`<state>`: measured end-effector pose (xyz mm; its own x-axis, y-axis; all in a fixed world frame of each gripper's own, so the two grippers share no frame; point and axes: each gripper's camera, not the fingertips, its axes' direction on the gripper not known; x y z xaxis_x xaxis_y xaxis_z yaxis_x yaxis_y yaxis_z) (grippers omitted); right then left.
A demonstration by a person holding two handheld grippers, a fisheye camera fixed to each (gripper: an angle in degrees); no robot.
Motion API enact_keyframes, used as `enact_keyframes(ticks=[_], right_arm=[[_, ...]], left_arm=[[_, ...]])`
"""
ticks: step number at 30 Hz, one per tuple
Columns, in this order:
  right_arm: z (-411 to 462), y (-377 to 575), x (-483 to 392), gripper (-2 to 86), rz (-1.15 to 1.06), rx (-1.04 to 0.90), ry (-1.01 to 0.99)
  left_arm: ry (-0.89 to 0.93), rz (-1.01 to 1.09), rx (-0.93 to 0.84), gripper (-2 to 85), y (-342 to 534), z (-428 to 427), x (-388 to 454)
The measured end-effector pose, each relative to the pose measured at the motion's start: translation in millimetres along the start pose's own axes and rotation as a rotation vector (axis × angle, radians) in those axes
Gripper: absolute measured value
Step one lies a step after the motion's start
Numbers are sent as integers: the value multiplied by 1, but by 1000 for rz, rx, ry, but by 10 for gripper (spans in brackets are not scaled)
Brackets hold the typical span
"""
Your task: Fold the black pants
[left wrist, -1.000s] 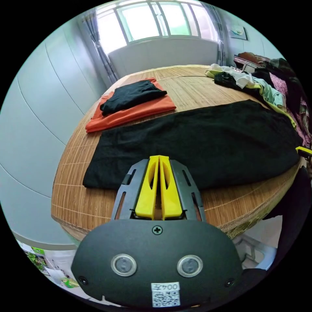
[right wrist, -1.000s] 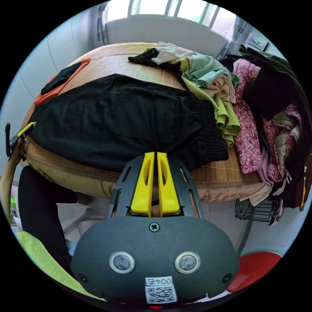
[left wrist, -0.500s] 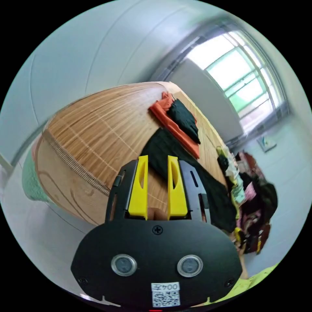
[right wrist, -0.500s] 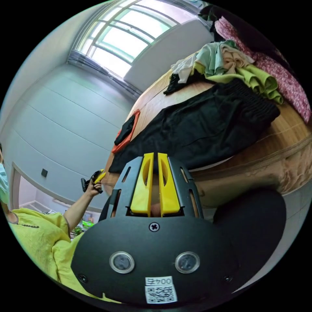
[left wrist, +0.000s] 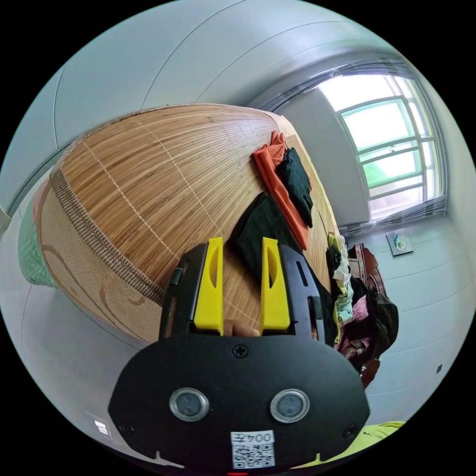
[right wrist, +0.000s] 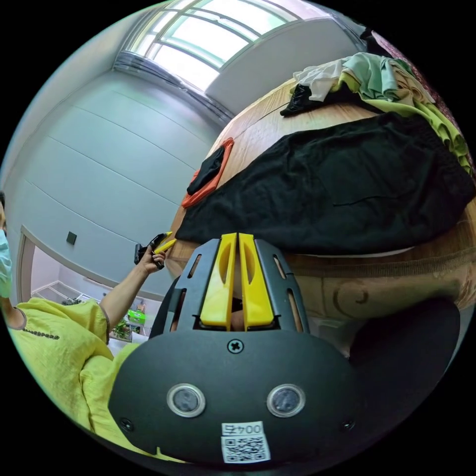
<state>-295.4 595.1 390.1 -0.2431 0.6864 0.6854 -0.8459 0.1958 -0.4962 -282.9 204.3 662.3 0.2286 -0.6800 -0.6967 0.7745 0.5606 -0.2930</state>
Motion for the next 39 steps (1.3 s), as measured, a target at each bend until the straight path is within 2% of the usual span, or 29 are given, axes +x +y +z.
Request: enact_keyframes(ticks=[6, 10, 12, 18, 23, 26, 29, 33, 34, 39], right_arm=[[33, 3, -31, 11, -44, -15, -70], [81, 3, -66, 28, -113, -75, -98], [105, 3, -88, 43, -158, -101, -80], [210, 20, -200, 94, -498, -170, 109], [343, 75, -318, 113, -947, -163, 376], [416, 112, -368, 132, -1147, -206, 455], [476, 137, -396, 135, -1249, -184, 601], [523, 142, -409, 78, -1241, -143, 747], [531, 141, -410, 41, -1215, -150, 749], [532, 136, -411, 25, -1080, -93, 695]], left_arm=[[37, 47, -25, 94, -14, 9, -13], [5, 116, -87, 48, -22, 20, -16], [9, 158, -54, 39, -21, 17, -13], [91, 117, -62, 28, -39, 3, -11], [111, 139, -129, 27, -58, -4, -7], [112, 154, -163, 27, -66, -5, -9], [142, 149, -185, 30, -72, -6, -15], [169, 173, -191, 37, -85, -12, -23], [176, 178, -184, 41, -90, -14, -27], [168, 111, -147, 80, -116, -23, -53]])
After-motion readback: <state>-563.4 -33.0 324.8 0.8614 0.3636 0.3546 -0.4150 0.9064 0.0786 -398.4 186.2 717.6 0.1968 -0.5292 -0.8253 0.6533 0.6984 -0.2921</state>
